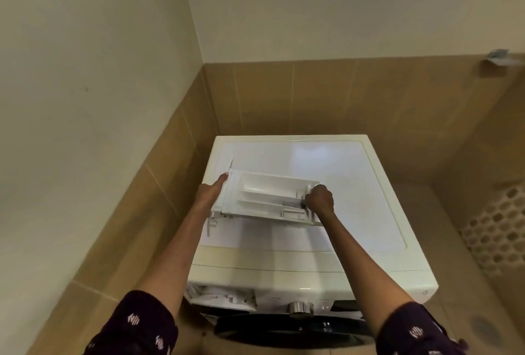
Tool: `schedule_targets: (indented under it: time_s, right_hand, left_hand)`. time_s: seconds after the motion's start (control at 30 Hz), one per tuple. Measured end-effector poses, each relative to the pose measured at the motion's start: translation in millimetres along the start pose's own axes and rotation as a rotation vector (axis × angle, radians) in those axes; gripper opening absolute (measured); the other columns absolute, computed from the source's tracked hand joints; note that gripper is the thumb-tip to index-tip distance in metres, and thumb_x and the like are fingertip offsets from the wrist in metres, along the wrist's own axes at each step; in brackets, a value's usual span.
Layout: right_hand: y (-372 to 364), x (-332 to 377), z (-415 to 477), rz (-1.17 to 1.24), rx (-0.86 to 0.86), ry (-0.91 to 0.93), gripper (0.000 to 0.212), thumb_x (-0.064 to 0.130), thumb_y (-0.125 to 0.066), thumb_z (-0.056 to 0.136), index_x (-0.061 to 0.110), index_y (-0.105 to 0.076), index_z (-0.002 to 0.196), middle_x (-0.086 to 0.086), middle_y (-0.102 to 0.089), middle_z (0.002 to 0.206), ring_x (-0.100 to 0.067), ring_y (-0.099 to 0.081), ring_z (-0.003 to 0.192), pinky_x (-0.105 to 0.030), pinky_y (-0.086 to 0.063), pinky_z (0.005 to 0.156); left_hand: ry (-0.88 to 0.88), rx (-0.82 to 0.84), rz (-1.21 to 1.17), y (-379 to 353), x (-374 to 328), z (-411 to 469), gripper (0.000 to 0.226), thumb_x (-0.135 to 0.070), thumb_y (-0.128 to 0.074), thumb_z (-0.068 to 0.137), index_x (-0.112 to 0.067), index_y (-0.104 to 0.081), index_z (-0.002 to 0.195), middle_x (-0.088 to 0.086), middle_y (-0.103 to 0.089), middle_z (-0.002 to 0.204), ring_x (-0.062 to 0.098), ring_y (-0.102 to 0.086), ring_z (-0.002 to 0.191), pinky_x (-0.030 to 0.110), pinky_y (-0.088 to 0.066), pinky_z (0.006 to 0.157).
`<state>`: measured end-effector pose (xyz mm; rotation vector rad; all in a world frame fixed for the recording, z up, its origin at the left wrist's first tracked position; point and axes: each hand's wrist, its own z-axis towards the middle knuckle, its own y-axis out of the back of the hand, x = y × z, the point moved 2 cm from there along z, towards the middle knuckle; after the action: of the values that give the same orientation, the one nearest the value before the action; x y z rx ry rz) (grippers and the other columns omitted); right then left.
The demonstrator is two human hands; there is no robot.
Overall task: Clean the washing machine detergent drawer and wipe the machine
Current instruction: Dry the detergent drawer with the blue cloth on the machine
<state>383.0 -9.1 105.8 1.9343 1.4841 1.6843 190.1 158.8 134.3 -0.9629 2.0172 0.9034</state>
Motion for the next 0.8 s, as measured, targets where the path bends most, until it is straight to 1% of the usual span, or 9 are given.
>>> schedule_targets:
  time_s: [0.27, 0.33, 0.4, 0.47, 0.53, 0.57, 0.63, 0.7, 0.8]
  right_hand:
    - [-20, -7, 4, -0.025, 0.001, -0.028, 0.026, 0.001, -0.049, 0.087, -0.010, -0.056, 0.109, -0.023, -0.058, 0.120, -0.034, -0.055, 0.113, -0.029, -0.044, 0.085]
    - [-23, -6, 5, -0.020, -0.002, -0.035, 0.026, 0.000, -0.049, 0.086, -0.010, -0.056, 0.109, -0.024, -0.059, 0.118, -0.035, -0.056, 0.112, -0.029, -0.045, 0.084]
    - [-24, -5, 7, -0.017, -0.005, -0.038, 0.025, 0.000, -0.049, 0.086, -0.010, -0.056, 0.108, -0.024, -0.059, 0.117, -0.035, -0.056, 0.111, -0.029, -0.045, 0.083]
    - [-24, -5, 7, -0.023, 0.002, -0.040, 0.025, 0.000, -0.048, 0.087, -0.009, -0.056, 0.108, -0.023, -0.060, 0.117, -0.035, -0.056, 0.110, -0.028, -0.045, 0.082]
    - [-23, -5, 7, -0.032, 0.002, -0.038, 0.025, 0.002, -0.049, 0.087, -0.007, -0.057, 0.109, -0.022, -0.059, 0.118, -0.035, -0.056, 0.110, -0.029, -0.045, 0.082]
    - [-20, -4, 7, -0.036, -0.011, -0.033, 0.025, 0.004, -0.049, 0.088, -0.006, -0.057, 0.109, -0.021, -0.059, 0.118, -0.035, -0.056, 0.111, -0.030, -0.045, 0.083]
    - [-11, -3, 7, -0.038, -0.062, -0.009, 0.026, 0.006, -0.050, 0.088, -0.004, -0.059, 0.111, -0.019, -0.059, 0.121, -0.033, -0.056, 0.112, -0.029, -0.045, 0.085]
    - [3, -1, 6, 0.005, -0.109, 0.030, 0.030, 0.008, -0.051, 0.090, 0.001, -0.058, 0.118, -0.014, -0.058, 0.126, -0.029, -0.054, 0.117, -0.028, -0.043, 0.090]
    - [33, 1, -2, 0.109, -0.195, 0.093, 0.030, 0.015, -0.054, 0.092, 0.007, -0.060, 0.120, -0.013, -0.062, 0.122, -0.027, -0.057, 0.113, -0.026, -0.042, 0.089]
  left_hand:
    - [-0.011, -0.002, 0.106, -6, 18, 27, 0.080, -0.054, -0.053, 0.087, 0.002, -0.033, 0.140, 0.016, -0.043, 0.140, 0.031, -0.047, 0.121, 0.036, -0.039, 0.094]
    - [-0.015, -0.010, 0.138, -5, 20, 31, 0.080, -0.054, -0.052, 0.088, 0.002, -0.033, 0.141, 0.016, -0.047, 0.136, 0.027, -0.052, 0.105, 0.034, -0.040, 0.089]
    - [-0.016, -0.017, 0.170, -5, 22, 33, 0.077, -0.055, -0.050, 0.089, 0.004, -0.037, 0.137, 0.015, -0.057, 0.119, 0.021, -0.054, 0.083, 0.031, -0.041, 0.077]
    - [-0.044, -0.031, 0.283, -5, 22, 31, 0.064, -0.057, -0.043, 0.091, 0.002, -0.055, 0.111, 0.018, -0.061, 0.110, 0.022, -0.054, 0.077, 0.029, -0.041, 0.069]
    - [-0.094, -0.045, 0.444, -4, 21, 29, 0.060, -0.055, -0.035, 0.094, -0.002, -0.054, 0.076, 0.029, -0.061, 0.112, 0.026, -0.055, 0.072, 0.035, -0.046, 0.068]
    - [-0.127, -0.064, 0.522, -5, 19, 27, 0.063, -0.053, -0.032, 0.096, 0.001, -0.055, 0.074, 0.031, -0.061, 0.110, 0.031, -0.058, 0.075, 0.039, -0.049, 0.073]
    - [-0.245, -0.182, 0.664, -7, 13, 22, 0.062, -0.048, -0.033, 0.097, 0.007, -0.061, 0.091, 0.031, -0.061, 0.111, 0.039, -0.060, 0.096, 0.043, -0.048, 0.084]
    - [-0.444, -0.332, 0.724, -15, 0, 9, 0.055, -0.045, -0.041, 0.095, 0.003, -0.058, 0.115, 0.025, -0.058, 0.118, 0.038, -0.054, 0.108, 0.043, -0.044, 0.090]
    - [-0.686, -0.309, 0.609, -47, -25, -18, 0.042, -0.036, -0.050, 0.094, 0.000, -0.063, 0.112, 0.021, -0.063, 0.109, 0.035, -0.058, 0.102, 0.041, -0.047, 0.085]
